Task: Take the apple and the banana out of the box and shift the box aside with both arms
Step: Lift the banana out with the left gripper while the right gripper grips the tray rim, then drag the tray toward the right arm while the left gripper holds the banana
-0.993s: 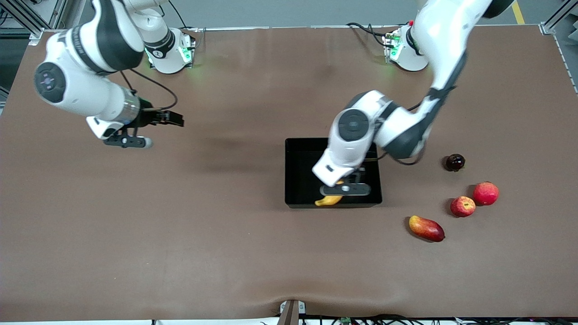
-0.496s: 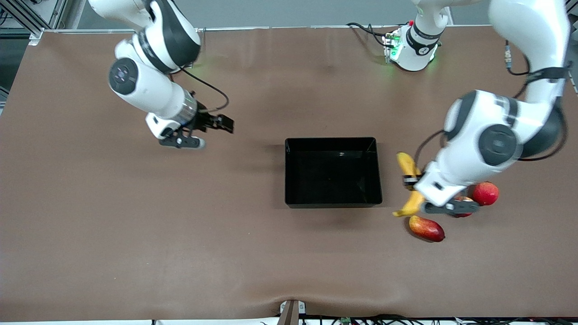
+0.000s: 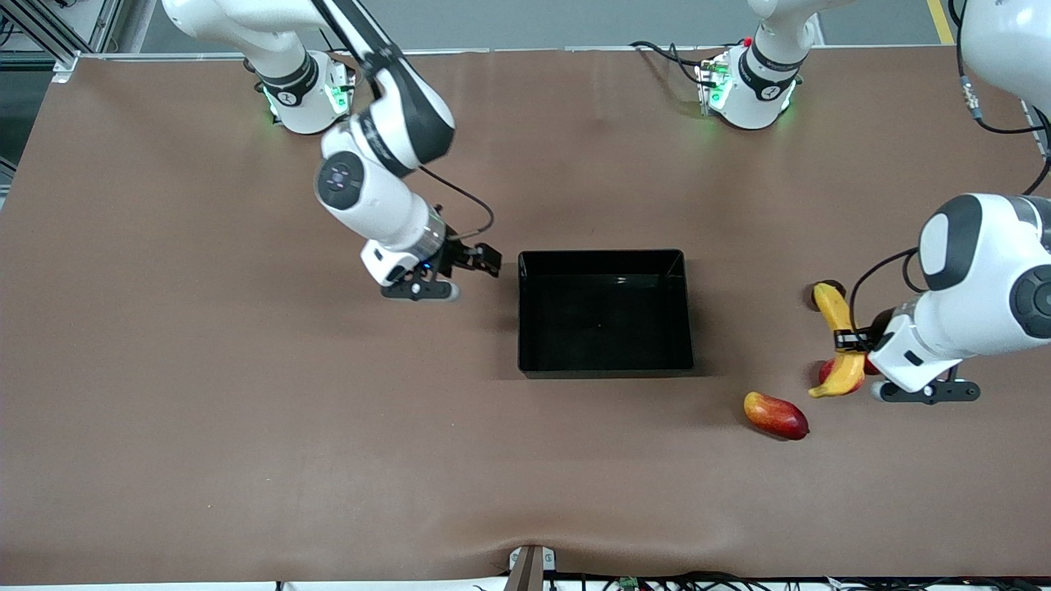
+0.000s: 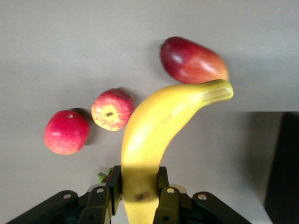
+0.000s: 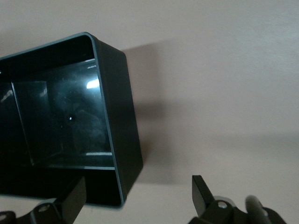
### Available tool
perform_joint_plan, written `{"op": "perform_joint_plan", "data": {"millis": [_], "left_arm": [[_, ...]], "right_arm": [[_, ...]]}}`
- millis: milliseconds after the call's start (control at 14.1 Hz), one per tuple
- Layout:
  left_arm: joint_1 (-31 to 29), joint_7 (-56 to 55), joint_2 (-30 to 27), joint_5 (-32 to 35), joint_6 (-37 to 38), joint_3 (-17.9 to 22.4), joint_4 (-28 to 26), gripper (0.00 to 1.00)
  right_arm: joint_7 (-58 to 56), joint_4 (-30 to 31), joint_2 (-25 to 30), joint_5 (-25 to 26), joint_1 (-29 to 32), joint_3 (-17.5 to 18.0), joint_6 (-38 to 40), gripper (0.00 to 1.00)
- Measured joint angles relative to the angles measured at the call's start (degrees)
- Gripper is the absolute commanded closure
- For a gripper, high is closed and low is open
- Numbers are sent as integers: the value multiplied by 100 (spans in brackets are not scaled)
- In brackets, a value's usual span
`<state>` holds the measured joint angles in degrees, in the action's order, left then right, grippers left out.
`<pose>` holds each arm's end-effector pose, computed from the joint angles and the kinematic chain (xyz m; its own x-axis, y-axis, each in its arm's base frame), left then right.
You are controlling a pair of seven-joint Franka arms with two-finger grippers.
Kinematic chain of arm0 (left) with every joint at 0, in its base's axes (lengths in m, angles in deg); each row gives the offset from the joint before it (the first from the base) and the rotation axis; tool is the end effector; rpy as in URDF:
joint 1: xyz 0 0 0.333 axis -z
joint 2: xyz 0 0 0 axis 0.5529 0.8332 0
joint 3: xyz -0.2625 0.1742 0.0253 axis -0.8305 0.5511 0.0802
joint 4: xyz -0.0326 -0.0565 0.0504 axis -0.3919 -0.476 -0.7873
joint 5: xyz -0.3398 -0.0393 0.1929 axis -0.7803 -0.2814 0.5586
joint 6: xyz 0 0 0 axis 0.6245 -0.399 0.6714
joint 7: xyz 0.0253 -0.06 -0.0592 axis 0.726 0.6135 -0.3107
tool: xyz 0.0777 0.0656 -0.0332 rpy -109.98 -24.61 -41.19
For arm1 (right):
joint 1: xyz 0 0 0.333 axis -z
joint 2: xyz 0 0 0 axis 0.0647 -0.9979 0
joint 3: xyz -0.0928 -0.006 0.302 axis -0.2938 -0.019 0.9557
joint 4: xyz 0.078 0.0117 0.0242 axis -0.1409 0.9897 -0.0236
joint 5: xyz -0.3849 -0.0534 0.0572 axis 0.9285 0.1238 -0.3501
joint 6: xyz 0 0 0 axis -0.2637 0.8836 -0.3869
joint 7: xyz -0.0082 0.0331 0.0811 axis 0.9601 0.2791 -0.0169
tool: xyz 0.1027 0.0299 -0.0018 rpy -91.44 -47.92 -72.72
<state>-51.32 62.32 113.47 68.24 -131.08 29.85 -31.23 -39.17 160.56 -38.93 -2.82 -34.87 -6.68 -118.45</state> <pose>0.6704 0.0007 0.3727 0.9921 0.0191 -0.1243 0.0116 -0.9981 -0.0609 0.5181 0.3865 0.3223 0.9920 -0.1214 -0.0343 -0.1258 -0.9320 -0.3400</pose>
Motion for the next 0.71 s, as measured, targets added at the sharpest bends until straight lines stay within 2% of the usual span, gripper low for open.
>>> {"op": "perform_joint_plan", "data": {"millis": [213, 284, 355, 496, 709], "left_arm": [[-168, 6, 213, 157, -123, 1, -12, 100], [-191, 6, 286, 286, -174, 1, -19, 100], [-197, 6, 365, 400, -212, 1, -23, 100], [-190, 9, 555, 617, -366, -4, -33, 100], [-180, 135, 828, 1230, -532, -15, -35, 100]], "right_arm": [[0, -234, -593, -1, -257, 1, -717, 21], [21, -409, -809, -5, -349, -1, -783, 30], [116, -598, -1021, -6, -432, -1, -823, 43], [264, -915, -1349, -4, -568, -5, -854, 100], [288, -1122, -1527, 49, -656, -36, -856, 100]]}}
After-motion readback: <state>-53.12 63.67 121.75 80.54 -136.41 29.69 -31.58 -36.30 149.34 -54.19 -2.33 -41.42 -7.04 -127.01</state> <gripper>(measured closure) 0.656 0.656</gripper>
